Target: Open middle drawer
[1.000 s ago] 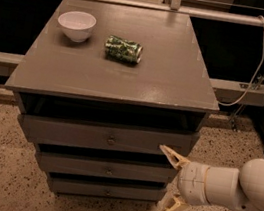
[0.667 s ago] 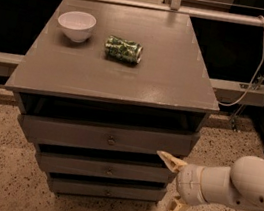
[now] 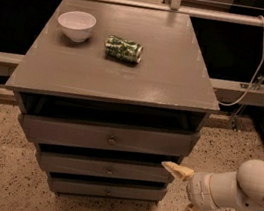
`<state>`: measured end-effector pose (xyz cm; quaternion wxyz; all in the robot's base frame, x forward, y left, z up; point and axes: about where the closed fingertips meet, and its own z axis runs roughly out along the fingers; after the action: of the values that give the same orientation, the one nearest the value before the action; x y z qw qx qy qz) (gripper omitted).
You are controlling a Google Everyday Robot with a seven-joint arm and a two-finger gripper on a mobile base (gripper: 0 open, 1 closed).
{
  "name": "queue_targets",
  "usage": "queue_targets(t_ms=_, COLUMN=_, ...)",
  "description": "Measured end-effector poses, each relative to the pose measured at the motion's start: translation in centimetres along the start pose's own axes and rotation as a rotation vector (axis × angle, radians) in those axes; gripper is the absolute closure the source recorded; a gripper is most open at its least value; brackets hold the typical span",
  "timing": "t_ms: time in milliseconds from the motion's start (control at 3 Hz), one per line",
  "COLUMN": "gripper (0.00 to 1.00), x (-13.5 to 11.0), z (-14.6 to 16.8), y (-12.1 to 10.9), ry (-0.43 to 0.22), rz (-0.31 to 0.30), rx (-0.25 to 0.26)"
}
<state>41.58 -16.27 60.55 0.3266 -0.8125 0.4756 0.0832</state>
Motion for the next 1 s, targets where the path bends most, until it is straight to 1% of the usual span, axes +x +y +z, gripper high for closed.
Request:
queue_targets(t_ms=333, gripper=0.00, x=0.2, z=0.7, y=0.0, ry=-0.003, rz=0.002, rx=0.001)
queue_targets(t_ms=667, gripper=0.00, x=1.2, z=4.5, y=0.3, ry=-0.023, rz=0.010, rx=0.003)
queue_targets(t_ms=1000, gripper=0.00, x=3.0, z=9.3, y=1.5, ry=-0.001, rz=0.038, rx=-0.008)
